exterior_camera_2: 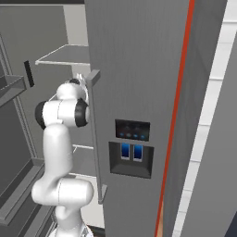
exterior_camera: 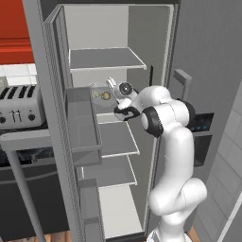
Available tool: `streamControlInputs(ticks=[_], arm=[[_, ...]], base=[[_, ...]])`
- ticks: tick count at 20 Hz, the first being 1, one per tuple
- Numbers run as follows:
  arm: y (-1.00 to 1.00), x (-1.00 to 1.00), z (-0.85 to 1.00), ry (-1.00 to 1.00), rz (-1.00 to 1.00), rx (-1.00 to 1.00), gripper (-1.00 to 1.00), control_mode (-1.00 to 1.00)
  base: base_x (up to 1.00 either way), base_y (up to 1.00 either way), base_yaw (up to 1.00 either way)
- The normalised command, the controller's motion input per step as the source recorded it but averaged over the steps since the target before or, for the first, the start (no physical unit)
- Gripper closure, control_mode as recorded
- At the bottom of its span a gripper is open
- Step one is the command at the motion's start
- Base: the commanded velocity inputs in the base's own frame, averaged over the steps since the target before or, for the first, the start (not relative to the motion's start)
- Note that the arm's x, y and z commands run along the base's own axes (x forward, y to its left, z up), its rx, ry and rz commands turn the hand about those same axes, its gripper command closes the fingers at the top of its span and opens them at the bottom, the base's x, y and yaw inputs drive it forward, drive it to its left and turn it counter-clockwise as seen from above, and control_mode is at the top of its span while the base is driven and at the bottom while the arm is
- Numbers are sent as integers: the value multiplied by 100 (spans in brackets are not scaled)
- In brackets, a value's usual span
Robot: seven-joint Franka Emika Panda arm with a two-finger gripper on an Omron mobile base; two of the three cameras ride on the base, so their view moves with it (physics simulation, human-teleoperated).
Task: Place two dumplings into each of the tupperware containers and then place the containers in the fridge.
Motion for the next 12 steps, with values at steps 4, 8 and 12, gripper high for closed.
streamControlInputs(ticks=[4, 8, 12], arm=[[0, -38, 26, -2, -1, 1, -100, -100], [0, -59, 61, 0, -6, 2, -100, -100], [0, -48, 84, 2, -10, 2, -100, -100]], base=[[0, 0, 0], [0, 0, 0], [0, 0, 0]])
